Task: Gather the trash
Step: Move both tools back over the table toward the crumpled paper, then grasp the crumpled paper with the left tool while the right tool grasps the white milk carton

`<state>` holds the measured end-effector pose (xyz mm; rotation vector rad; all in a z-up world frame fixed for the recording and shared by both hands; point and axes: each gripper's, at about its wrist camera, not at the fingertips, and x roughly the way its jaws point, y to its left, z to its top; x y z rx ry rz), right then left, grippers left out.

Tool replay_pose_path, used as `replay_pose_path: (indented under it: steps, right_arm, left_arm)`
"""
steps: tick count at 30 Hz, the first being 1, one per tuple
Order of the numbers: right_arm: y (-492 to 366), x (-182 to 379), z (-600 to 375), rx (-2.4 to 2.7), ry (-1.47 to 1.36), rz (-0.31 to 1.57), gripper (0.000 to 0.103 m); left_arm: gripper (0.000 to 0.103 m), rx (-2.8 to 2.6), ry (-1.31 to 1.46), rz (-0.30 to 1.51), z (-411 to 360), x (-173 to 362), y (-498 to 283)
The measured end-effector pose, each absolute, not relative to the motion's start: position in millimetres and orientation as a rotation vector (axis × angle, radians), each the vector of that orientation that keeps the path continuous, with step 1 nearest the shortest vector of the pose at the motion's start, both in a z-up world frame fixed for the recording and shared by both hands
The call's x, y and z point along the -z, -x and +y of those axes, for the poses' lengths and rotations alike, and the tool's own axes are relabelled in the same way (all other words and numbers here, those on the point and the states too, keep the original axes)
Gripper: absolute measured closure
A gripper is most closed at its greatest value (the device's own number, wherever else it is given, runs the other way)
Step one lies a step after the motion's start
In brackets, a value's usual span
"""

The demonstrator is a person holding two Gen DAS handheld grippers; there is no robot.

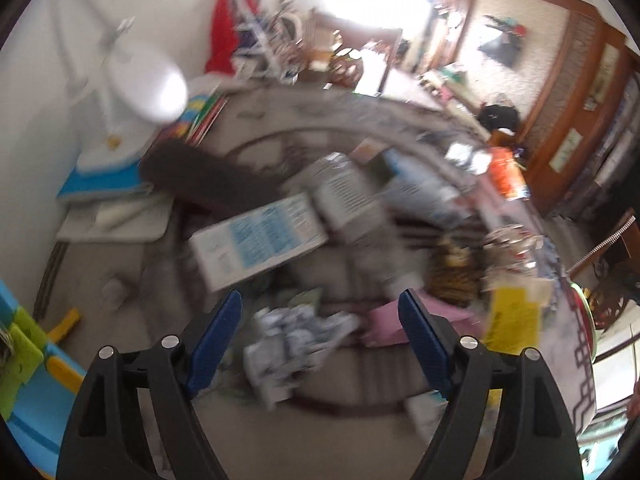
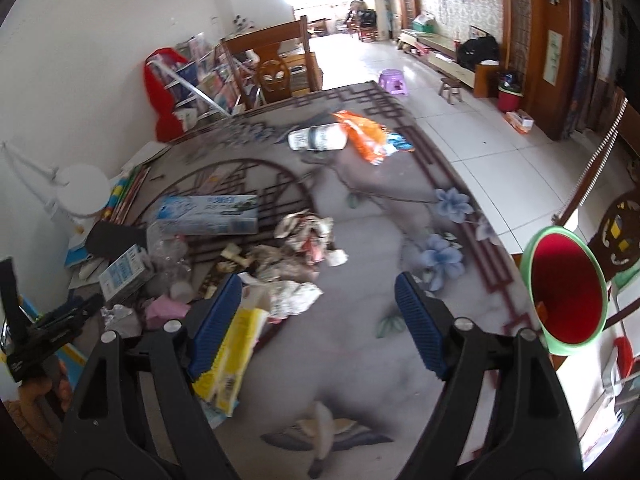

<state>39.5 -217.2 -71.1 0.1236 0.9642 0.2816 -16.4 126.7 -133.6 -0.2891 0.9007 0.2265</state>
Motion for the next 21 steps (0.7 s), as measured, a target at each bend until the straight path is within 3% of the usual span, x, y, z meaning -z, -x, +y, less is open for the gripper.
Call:
replay_pose_path:
  steps: [11, 13, 16, 19, 21]
  right_arm:
    - [-45.7, 68.3, -169.6, -0.389, -0.101, 0.986, 0.026]
    - [-50.0, 70.4, -157.0, -0.433, -0.104, 1.000, 0.030]
    - [-63.4, 77.9, -131.6, -0.504, -0.102, 1.039, 0.036]
    - [-79.8, 87.5, -100.1, -0.582, -0.098, 1.081, 0.048]
    - [-91.9, 97.2, -74.3, -0.643, -0.081, 1.117, 0.063]
  left_arm:
    - [0.026, -0.181, 0.447, 1.014, 150.4, 183.0, 11.5]
    - [0.028, -0.165, 0.492, 1.023, 153.2, 187.9, 10.3]
    - [0.041, -0.137, 0.539, 1.049, 153.7, 196.2, 7.2]
    - [0.050, -0.133, 0.517, 1.043, 148.6, 196.1, 6.5]
    - [0.056, -0.130, 0.507, 1.038, 146.2, 194.5, 7.8]
